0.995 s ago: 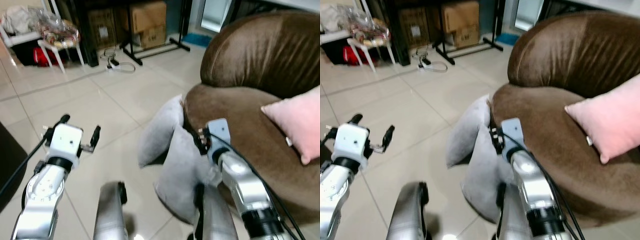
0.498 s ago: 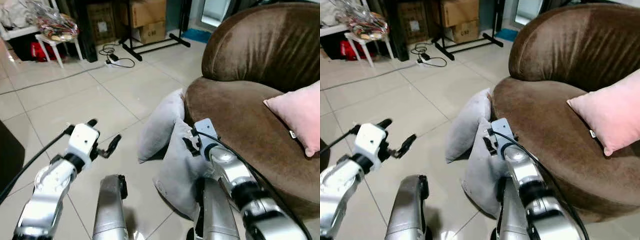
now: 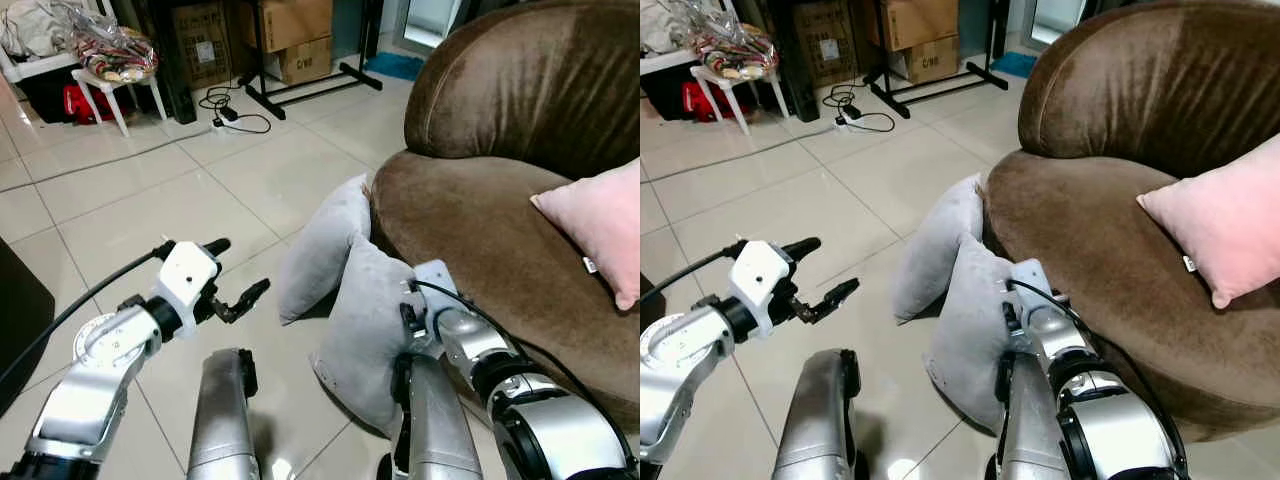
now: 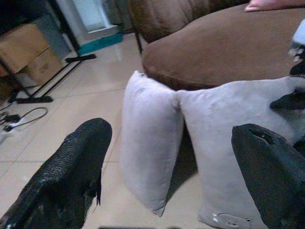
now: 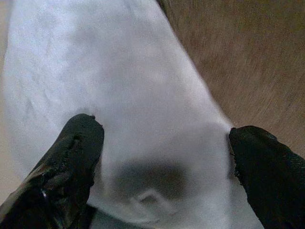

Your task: Move the pillow to the sofa from floor

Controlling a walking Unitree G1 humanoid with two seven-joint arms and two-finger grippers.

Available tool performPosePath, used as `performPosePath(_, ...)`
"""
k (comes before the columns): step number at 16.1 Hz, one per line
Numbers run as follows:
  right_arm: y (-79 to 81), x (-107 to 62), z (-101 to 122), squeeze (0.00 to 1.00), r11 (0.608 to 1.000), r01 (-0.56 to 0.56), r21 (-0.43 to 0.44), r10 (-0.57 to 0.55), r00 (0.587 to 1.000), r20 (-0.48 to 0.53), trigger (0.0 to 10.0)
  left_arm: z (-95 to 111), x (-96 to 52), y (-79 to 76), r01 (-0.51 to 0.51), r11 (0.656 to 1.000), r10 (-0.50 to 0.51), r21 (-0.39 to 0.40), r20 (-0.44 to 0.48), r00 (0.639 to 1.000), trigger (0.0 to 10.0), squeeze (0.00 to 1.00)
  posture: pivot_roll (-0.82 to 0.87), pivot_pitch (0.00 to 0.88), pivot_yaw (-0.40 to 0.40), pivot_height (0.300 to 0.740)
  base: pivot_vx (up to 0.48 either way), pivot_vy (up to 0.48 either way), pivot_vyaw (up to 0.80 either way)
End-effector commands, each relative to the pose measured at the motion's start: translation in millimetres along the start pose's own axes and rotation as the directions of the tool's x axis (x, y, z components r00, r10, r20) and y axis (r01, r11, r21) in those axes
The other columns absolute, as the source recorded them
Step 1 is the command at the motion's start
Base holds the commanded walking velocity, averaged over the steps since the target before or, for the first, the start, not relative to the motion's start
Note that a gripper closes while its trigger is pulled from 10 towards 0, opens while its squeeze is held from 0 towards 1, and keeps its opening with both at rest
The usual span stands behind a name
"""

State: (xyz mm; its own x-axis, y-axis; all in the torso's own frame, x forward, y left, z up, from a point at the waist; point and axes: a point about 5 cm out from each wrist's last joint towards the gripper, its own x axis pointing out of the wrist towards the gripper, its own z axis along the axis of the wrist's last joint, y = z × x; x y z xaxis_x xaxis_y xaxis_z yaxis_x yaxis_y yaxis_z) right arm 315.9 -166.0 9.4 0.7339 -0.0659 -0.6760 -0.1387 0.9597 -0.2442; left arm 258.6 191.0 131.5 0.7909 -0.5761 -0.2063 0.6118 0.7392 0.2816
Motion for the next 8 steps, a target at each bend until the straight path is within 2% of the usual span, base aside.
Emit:
performPosePath(1,-0.5,0.2,6.1,0.00,0.999,0.001,0.046,-0.002,1.000,0.014,10.0,6.4,2.0,-2.3,0.035,0.999,-0.036,0.011,0.009,0.999,10.0,0.00,0.13,0.000,0.006,0.471,0.000,0.000,0.00)
performPosePath(4,-0.9,0.4,-0.2,0.00,0.999,0.038,0.035,-0.038,0.999,0.003,10.0,9.6,-2.2,-5.9,0.057,0.998,-0.057,0.017,-0.002,0.998,10.0,0.00,0.16,0.010,0.005,0.471,0.000,0.000,0.00)
performPosePath(5,0.5,0.4,-1.4,0.00,0.999,0.043,0.015,-0.043,0.999,0.005,9.3,10.0,-4.6,-6.8,0.064,0.998,-0.063,0.018,-0.011,0.998,10.0,0.00,0.17,0.014,0.004,0.471,0.000,0.000,0.00)
performPosePath(6,2.4,0.4,-4.3,0.00,0.999,0.045,-0.018,-0.045,0.999,0.002,6.2,9.9,-7.2,-7.8,0.069,0.997,-0.069,0.020,-0.020,0.997,10.0,0.00,0.17,0.019,0.005,0.471,0.000,0.000,0.00)
performPosePath(7,5.4,0.3,-6.8,0.00,0.999,0.039,-0.027,-0.039,0.999,-0.002,3.8,10.0,-9.2,-8.8,0.076,0.997,-0.075,0.021,-0.028,0.997,10.0,0.00,0.18,0.026,0.005,0.471,0.000,0.000,0.00)
performPosePath(8,8.7,0.2,-8.6,0.00,0.999,0.032,-0.030,-0.032,0.999,-0.005,2.6,10.7,-10.9,-9.9,0.085,0.996,-0.084,0.020,-0.035,0.996,10.0,0.00,0.19,0.032,0.007,0.471,0.000,0.000,0.00)
